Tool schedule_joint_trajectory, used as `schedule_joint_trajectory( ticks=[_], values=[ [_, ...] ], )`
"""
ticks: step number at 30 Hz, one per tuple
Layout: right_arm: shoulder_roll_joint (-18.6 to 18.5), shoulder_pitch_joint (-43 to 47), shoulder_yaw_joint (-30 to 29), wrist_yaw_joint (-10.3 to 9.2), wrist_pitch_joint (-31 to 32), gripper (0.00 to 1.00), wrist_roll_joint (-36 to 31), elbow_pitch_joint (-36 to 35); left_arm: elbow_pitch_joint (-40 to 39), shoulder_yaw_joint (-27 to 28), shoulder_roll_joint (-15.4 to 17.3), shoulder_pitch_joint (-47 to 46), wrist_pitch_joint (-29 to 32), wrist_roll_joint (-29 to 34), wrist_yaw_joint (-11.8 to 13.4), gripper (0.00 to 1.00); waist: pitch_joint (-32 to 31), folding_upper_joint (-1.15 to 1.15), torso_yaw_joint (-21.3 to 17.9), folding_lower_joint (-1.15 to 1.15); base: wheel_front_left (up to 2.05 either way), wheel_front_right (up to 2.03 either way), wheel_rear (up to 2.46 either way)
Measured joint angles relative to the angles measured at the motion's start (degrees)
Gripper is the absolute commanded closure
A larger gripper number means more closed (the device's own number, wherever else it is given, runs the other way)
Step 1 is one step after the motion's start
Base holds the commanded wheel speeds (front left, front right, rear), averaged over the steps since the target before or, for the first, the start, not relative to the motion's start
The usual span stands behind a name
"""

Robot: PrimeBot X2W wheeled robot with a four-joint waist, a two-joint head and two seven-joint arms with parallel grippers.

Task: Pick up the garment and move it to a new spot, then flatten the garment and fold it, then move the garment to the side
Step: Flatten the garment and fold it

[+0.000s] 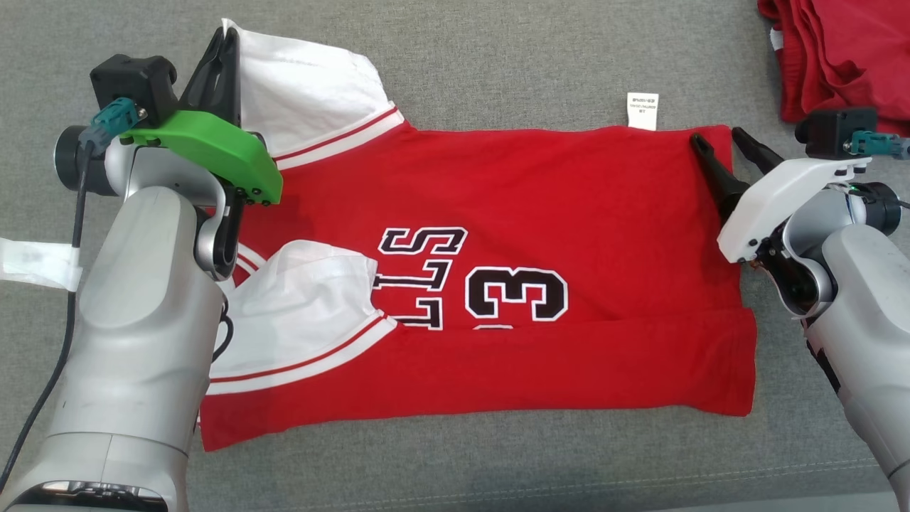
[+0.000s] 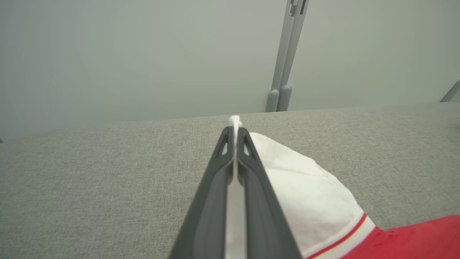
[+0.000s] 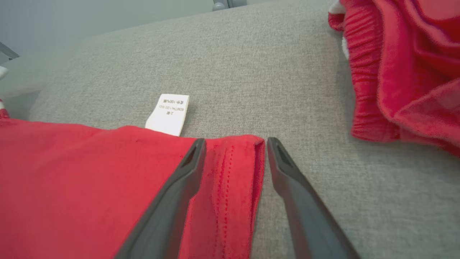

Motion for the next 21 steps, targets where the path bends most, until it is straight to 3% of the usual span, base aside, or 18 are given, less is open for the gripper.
schedule_joint_trajectory(
  ticks=[4,5,8,12,15,16,21],
  values=[
    [0.4,-0.9,0.2,0.23,0.4,0.18,0.0,2.1,-0.2,-0.1,0.0,0.2,-0.1,0.0,0.0,1.0,0.0,0.0,0.0,0.0,0.0,0.0,0.0],
    [0.5,-1.2,0.2,0.46,0.4,0.3,0.0,2.4,-0.3,-0.1,0.0,0.4,-0.2,0.0,0.0,1.0,-0.1,0.0,0.0,0.0,0.0,0.0,0.0],
    [0.7,-2.2,0.5,0.52,0.4,0.52,0.0,3.6,-0.2,-0.2,0.0,0.8,-0.3,0.0,0.0,1.0,-0.2,0.0,-0.1,0.0,0.0,0.0,0.0],
    [0.7,-2.4,0.9,1.0,0.4,0.6,0.0,5.8,-0.2,-0.5,-0.1,0.9,-0.5,0.0,-0.4,1.0,-0.5,0.0,0.1,0.0,0.0,0.0,0.0],
    [0.8,-2.9,1.6,1.19,-0.2,0.8,0.0,6.7,-0.1,-0.5,-0.1,1.3,-0.5,0.0,-0.4,1.0,-0.8,0.0,0.3,0.0,0.0,0.0,0.0],
    [1.0,-3.4,1.9,1.46,-0.6,1.0,-0.1,6.8,0.0,-0.5,-0.1,1.5,-0.5,0.0,-0.4,1.0,-1.0,0.0,0.4,0.0,0.0,0.0,0.0],
    [2.1,-4.4,2.7,1.96,-2.8,1.0,-0.3,7.6,0.2,0.3,-0.1,2.8,-0.5,-0.7,-0.4,1.0,-1.7,0.0,0.4,0.0,0.0,0.0,0.0]
  ],
)
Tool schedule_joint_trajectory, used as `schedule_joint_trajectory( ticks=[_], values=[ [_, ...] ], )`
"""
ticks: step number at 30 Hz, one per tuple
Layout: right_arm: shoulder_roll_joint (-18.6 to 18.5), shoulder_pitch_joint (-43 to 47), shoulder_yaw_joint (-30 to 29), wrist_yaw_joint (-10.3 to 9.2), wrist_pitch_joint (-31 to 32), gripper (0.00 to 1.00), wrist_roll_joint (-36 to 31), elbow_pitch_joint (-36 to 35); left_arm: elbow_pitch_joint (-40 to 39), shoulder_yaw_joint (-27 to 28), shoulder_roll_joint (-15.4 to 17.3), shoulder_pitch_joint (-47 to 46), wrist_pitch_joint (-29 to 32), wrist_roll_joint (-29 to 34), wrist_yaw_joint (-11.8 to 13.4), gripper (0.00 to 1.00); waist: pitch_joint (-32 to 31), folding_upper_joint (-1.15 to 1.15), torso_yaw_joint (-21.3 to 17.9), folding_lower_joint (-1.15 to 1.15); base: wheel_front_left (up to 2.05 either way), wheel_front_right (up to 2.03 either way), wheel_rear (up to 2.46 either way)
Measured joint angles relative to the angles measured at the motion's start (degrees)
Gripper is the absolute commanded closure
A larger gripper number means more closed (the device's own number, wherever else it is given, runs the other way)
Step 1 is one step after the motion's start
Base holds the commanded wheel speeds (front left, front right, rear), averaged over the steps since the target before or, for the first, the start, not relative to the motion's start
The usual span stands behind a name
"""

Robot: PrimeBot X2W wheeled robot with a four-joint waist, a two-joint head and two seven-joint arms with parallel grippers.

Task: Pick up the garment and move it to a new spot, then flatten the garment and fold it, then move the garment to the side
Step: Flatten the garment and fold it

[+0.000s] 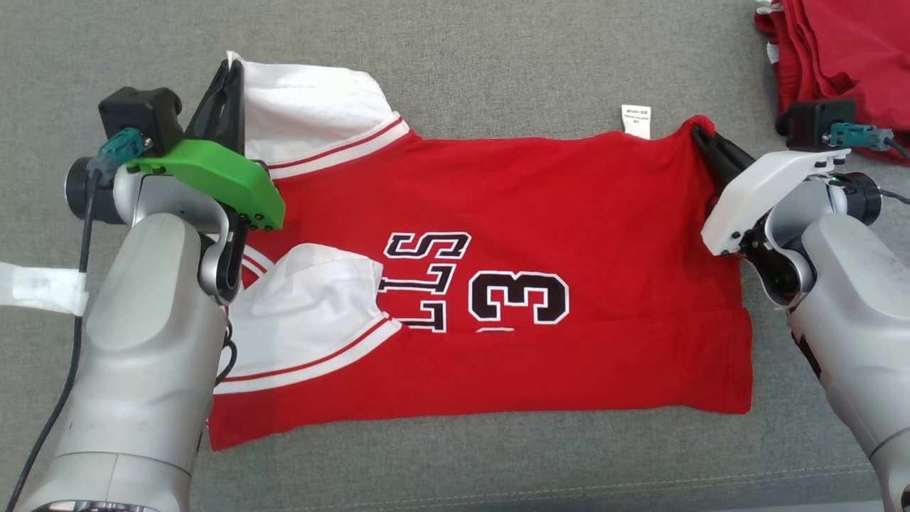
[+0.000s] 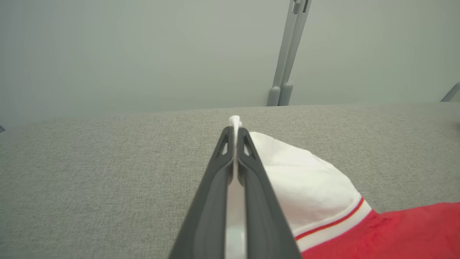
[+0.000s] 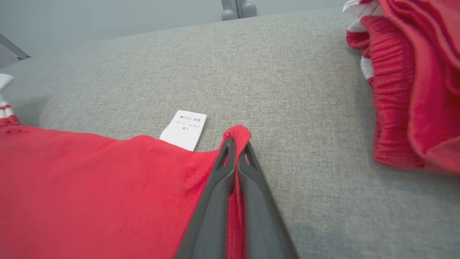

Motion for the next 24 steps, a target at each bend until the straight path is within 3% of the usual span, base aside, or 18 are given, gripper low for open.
schedule_joint_trajectory(
  ticks=[14,18,24],
  values=[
    [0.4,3.3,0.9,0.52,-12.6,1.0,-0.9,-2.0,-6.5,5.5,1.8,7.0,-1.5,-3.8,-1.1,1.0,-3.1,0.0,-1.8,0.0,0.0,0.0,0.0],
    [0.0,6.0,0.5,0.53,-13.5,1.0,-0.9,-2.6,-9.2,6.7,1.6,10.0,-1.7,-5.1,-1.5,1.0,-4.2,0.0,-2.0,0.0,0.0,0.0,0.0],
    [0.1,12.7,-0.6,0.54,-13.7,1.0,-1.0,-6.4,-20.6,11.3,1.5,18.0,-1.7,-5.5,-1.5,1.0,-6.8,0.0,-1.9,0.0,0.0,0.0,0.0]
  ],
)
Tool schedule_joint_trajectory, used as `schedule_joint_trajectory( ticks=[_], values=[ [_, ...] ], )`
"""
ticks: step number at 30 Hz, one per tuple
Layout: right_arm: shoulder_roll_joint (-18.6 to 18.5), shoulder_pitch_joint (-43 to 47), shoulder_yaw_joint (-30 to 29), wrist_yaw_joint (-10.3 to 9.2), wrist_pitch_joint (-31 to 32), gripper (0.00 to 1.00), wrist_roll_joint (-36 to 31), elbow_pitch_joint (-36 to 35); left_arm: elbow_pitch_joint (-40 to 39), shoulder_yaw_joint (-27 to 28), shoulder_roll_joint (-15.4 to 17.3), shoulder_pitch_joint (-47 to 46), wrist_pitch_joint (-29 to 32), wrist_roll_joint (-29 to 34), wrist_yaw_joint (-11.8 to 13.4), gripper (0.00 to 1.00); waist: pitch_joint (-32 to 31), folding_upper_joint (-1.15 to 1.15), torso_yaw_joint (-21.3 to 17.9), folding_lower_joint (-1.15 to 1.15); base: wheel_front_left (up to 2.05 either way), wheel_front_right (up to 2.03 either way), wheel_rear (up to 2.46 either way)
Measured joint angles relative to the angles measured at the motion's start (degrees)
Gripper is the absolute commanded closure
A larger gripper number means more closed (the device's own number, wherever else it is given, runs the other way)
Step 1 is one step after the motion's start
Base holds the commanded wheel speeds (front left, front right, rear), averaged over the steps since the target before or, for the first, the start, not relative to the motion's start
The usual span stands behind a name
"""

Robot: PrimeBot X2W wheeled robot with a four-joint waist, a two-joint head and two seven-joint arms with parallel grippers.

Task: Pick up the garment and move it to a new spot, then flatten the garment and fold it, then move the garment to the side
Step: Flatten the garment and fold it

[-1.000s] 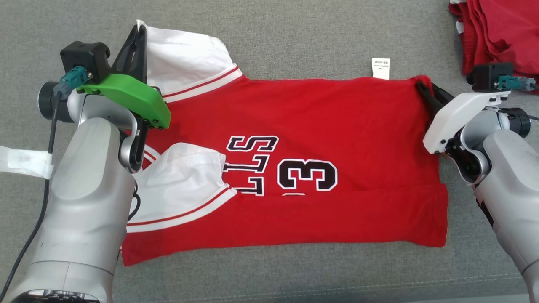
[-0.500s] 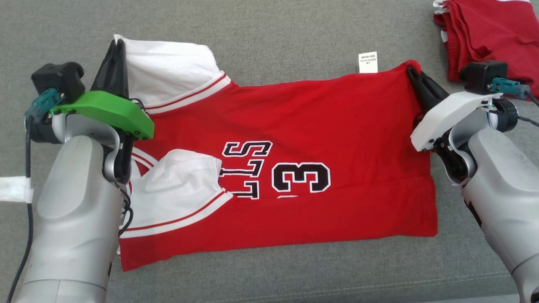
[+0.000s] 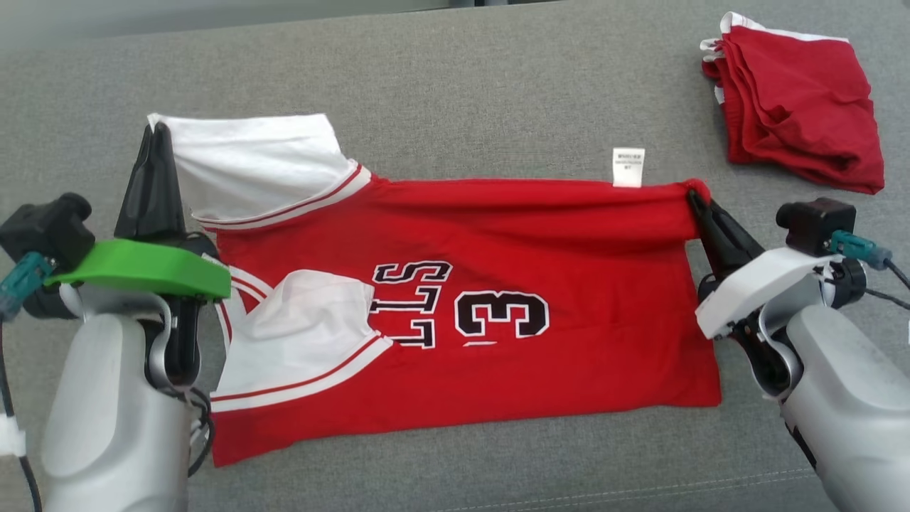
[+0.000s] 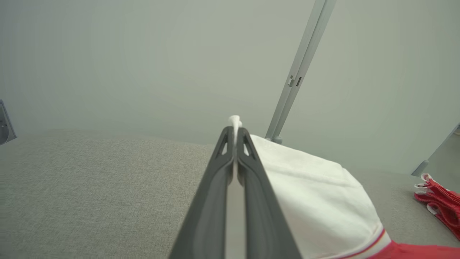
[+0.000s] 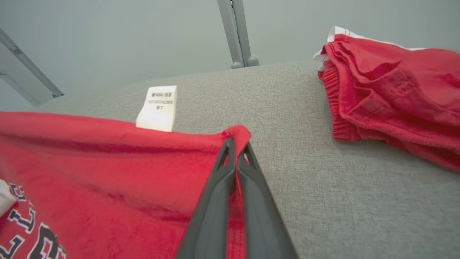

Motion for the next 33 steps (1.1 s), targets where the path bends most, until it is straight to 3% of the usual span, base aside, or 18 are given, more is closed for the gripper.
schedule_joint_trajectory(
  ticks=[13,21,33],
  values=[
    [0.6,10.9,-7.0,0.0,0.0,1.0,-2.2,-12.1,-8.3,1.0,-1.7,18.7,0.0,-1.5,0.0,1.0,-3.3,0.0,1.7,0.0,0.0,0.0,0.0],
    [1.3,18.9,-7.1,0.0,0.0,1.0,-3.8,-13.6,-11.3,0.7,-1.7,26.3,0.0,-1.8,0.0,1.0,-3.8,0.0,1.8,0.0,0.0,0.0,0.0],
    [0.2,22.0,-7.0,0.01,0.0,1.0,-10.3,-16.5,-11.5,-1.3,-1.7,30.7,0.0,-3.7,0.0,1.0,-3.1,0.0,0.9,0.0,0.0,0.0,0.0]
  ],
)
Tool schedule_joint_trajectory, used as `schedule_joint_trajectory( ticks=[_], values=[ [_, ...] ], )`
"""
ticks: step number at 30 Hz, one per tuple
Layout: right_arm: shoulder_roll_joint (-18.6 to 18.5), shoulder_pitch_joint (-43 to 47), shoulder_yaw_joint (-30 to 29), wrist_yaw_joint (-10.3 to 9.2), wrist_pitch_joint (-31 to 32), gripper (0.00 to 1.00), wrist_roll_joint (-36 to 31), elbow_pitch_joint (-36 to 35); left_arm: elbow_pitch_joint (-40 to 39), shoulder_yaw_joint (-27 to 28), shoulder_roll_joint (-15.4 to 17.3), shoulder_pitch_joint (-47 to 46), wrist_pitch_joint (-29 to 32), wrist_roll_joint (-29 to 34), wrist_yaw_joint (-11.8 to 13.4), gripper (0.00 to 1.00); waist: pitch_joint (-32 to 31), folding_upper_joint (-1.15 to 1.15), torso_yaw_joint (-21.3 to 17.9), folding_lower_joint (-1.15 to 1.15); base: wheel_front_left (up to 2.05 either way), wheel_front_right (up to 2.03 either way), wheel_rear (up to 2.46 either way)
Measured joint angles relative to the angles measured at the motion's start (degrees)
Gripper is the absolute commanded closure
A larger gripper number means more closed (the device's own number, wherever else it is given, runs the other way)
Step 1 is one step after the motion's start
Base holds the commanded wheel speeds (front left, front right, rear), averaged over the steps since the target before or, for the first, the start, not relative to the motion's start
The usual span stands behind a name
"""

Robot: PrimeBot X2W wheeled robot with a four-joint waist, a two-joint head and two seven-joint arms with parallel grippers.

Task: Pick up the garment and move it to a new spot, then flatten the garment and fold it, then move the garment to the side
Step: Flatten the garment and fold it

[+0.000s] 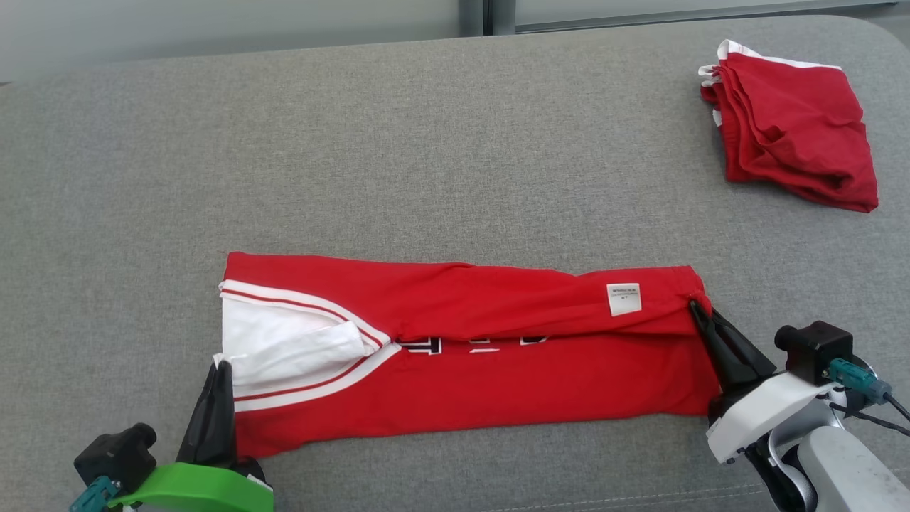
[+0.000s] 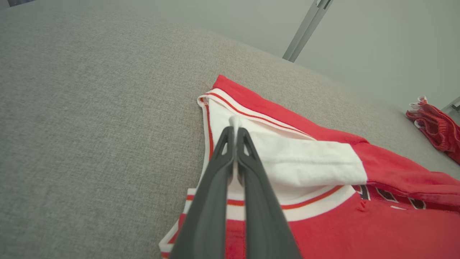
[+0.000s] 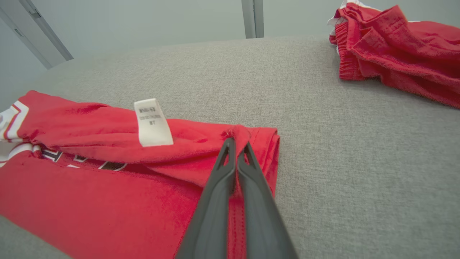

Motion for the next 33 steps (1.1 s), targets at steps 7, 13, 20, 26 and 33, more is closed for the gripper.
schedule_joint_trajectory(
  ticks=[7,13,20,26,33],
  values=[
    [-3.2,2.9,1.9,0.02,0.0,0.45,-10.2,-4.7,2.4,-0.3,0.0,1.4,1.1,-2.3,0.5,0.74,0.3,0.0,-0.9,0.0,0.0,0.0,0.0],
    [-2.9,5.6,0.8,0.02,0.0,0.0,-10.8,-5.1,2.5,-0.1,0.0,2.2,1.8,-3.1,1.1,0.0,0.6,0.0,-1.4,0.0,0.0,0.0,0.0],
    [-4.1,7.2,1.3,0.02,0.0,0.0,-13.3,-5.5,-0.3,1.3,0.1,2.1,1.7,-3.1,2.1,0.0,0.5,0.0,-1.4,0.0,0.0,0.0,0.0],
    [-6.0,10.3,0.0,0.03,0.0,0.0,-13.5,-5.1,-3.7,2.9,1.0,2.1,0.7,-1.4,2.7,0.0,0.0,0.0,-1.7,0.0,0.0,0.0,0.0],
    [-5.2,9.9,-3.8,0.03,0.0,0.0,-12.1,-8.5,-8.4,2.2,0.9,1.9,0.2,0.4,2.8,0.0,-1.2,0.0,-3.3,0.0,0.0,0.0,0.0]
  ],
)
